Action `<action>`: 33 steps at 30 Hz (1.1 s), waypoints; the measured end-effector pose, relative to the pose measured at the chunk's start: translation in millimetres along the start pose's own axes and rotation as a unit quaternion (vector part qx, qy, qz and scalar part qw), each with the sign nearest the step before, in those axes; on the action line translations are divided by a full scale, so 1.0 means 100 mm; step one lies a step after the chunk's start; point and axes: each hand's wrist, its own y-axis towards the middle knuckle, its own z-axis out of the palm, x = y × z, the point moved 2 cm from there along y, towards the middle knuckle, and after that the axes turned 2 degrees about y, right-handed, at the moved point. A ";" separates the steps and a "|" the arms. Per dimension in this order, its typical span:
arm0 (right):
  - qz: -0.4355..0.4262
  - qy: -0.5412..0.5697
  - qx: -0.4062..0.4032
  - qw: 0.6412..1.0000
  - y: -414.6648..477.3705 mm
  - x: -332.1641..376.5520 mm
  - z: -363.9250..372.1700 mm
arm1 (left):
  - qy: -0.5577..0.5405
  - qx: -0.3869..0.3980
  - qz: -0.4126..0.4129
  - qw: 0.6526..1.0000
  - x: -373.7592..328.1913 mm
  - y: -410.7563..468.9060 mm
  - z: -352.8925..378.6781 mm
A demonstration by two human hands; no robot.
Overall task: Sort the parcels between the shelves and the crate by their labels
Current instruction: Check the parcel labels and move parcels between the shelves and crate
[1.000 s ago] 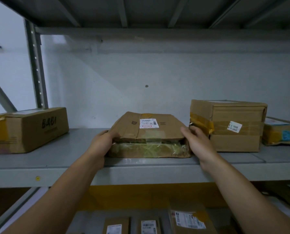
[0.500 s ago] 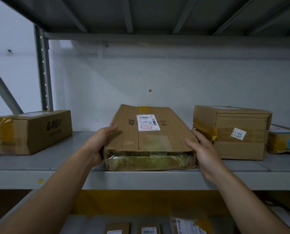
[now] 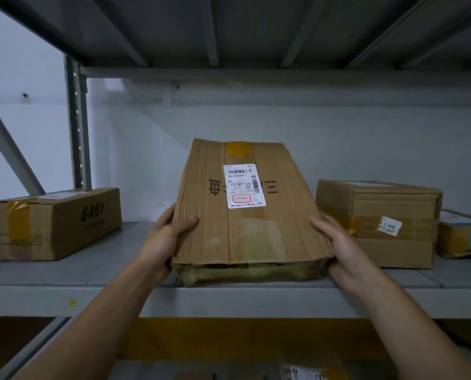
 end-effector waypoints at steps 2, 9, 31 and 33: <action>0.011 0.011 0.021 1.000 0.01 0.05 0.02 | 0.004 0.005 0.029 1.000 -0.02 -0.03 -0.02; -0.014 -0.042 0.000 0.999 0.09 0.16 0.09 | 0.044 0.038 0.099 0.993 -0.02 -0.09 -0.08; -0.171 -0.047 -0.022 0.984 -0.18 0.03 0.15 | 0.025 0.021 0.137 0.990 0.11 -0.21 -0.11; -0.174 -0.043 -0.020 0.984 -0.19 0.02 0.15 | 0.025 0.020 0.141 0.989 0.11 -0.21 -0.12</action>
